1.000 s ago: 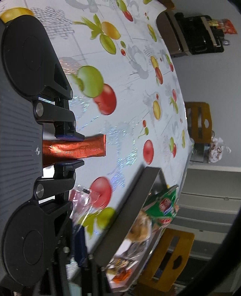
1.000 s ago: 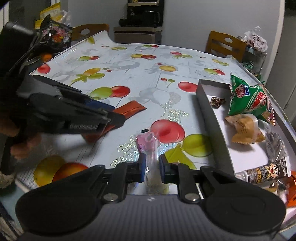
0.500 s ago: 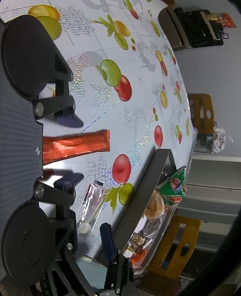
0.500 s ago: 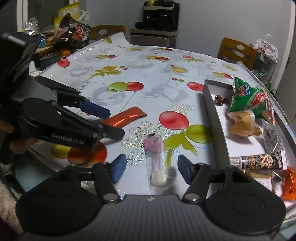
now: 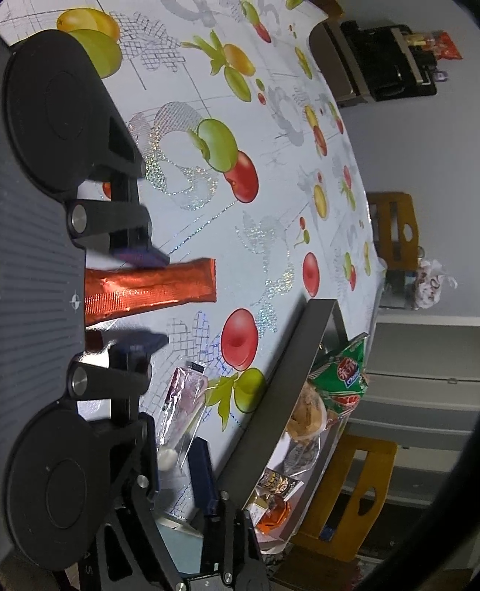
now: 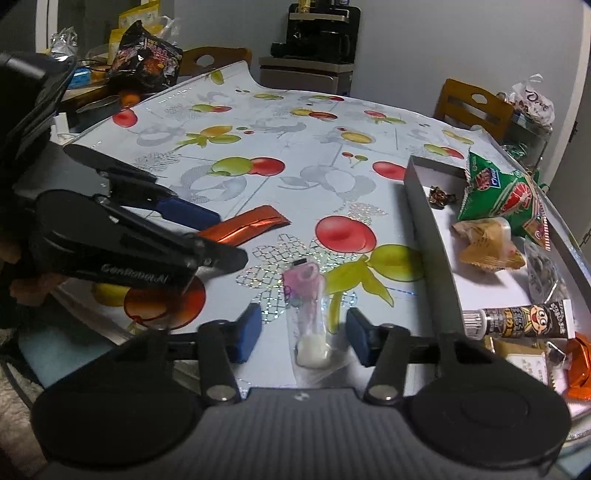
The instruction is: Organize snacks
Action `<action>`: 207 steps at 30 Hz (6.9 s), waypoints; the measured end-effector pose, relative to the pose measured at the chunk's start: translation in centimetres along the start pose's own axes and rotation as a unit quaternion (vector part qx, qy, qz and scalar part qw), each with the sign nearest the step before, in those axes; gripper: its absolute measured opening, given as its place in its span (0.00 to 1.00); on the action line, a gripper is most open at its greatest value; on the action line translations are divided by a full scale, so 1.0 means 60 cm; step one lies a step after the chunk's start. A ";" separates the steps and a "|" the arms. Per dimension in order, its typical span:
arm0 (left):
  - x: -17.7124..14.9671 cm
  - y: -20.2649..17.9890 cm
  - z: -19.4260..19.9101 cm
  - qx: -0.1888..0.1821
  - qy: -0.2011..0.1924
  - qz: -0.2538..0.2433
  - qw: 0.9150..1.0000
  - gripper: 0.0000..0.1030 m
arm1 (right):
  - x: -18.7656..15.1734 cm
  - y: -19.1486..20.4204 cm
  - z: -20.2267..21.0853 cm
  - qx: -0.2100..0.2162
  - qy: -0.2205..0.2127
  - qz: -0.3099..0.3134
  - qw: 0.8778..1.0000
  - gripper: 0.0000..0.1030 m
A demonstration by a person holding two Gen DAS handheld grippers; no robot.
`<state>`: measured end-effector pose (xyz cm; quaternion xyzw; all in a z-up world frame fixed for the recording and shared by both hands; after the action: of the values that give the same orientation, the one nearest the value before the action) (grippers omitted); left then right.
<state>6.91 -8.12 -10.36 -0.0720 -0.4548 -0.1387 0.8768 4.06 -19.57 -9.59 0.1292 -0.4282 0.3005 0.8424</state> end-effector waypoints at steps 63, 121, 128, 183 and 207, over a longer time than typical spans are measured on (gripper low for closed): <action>0.199 -0.172 -0.189 -0.057 -0.008 0.088 0.995 0.23 | 0.034 -0.303 0.020 -0.130 -0.043 -0.132 0.982 0.16; 0.183 -0.109 -0.060 -0.077 -0.108 0.013 0.991 1.00 | 0.041 -0.235 0.106 -0.187 -0.070 -0.186 0.962 0.92; 0.140 -0.077 -0.049 -0.097 -0.099 0.000 0.990 1.00 | 0.002 -0.172 0.157 -0.270 -0.086 -0.219 0.934 0.95; 0.029 -0.055 -0.089 -0.060 -0.013 -0.042 0.997 1.00 | -0.099 -0.099 0.094 -0.334 -0.007 -0.256 0.907 1.00; 0.029 -0.055 -0.090 -0.060 -0.013 -0.042 0.997 1.00 | -0.097 -0.103 0.090 -0.330 -0.006 -0.254 0.909 1.00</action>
<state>11.04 -12.94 -12.01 -0.1067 -0.4596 -0.2016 0.8583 1.76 -29.31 -10.74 -0.0500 -0.4609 -0.0835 0.8821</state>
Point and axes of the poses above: each gripper's, at about its wrist camera, not at the fingertips, and z roughly against the way its jaws point, y to its left, x to its top, the point moved 10 cm from there along -z, roughly the way its jaws point, and after that the axes turned 7 degrees about -y, right-handed, at the moved point
